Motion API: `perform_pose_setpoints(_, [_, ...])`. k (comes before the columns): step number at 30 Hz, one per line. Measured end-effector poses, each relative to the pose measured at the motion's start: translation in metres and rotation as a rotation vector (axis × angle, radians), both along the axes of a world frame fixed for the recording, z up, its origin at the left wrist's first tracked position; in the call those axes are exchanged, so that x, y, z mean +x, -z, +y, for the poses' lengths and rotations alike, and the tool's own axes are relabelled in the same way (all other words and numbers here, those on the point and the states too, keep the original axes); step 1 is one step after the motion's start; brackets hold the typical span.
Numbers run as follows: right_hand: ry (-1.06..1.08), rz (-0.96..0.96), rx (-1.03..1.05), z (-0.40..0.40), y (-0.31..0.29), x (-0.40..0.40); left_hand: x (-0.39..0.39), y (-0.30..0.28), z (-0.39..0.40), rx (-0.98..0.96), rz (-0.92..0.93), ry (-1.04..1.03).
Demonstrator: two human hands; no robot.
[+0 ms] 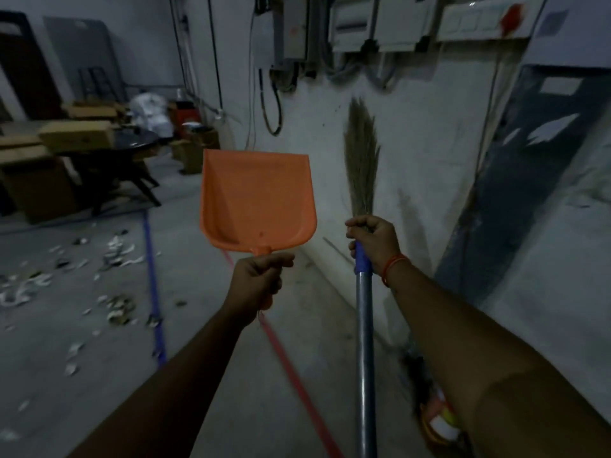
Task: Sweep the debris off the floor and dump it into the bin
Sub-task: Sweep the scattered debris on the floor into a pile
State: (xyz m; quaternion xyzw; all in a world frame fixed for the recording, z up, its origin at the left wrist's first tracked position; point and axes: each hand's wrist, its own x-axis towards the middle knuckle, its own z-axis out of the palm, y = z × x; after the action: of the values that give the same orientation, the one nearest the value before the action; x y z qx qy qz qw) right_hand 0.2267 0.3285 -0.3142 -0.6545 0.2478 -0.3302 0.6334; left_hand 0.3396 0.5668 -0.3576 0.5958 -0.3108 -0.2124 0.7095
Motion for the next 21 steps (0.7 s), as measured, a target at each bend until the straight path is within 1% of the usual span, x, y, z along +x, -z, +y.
perform_pose_setpoints(4, [-0.067,0.053,0.041,0.023,0.037,0.027,0.009,0.022,0.034,0.052,0.027,-0.05])
perform_pose_setpoints(9, [-0.131,0.092,0.053,0.041,0.059,0.053,0.017,0.04,0.06,0.074,0.03,-0.09])
perform_pose_setpoints(15, [-0.207,0.071,0.137,0.049,0.075,0.062,0.026,0.05,0.067,0.102,0.032,-0.109])
perform_pose_setpoints(21, [-0.22,0.08,0.198,0.058,0.098,0.057,0.032,0.059,0.063,0.101,0.061,-0.135])
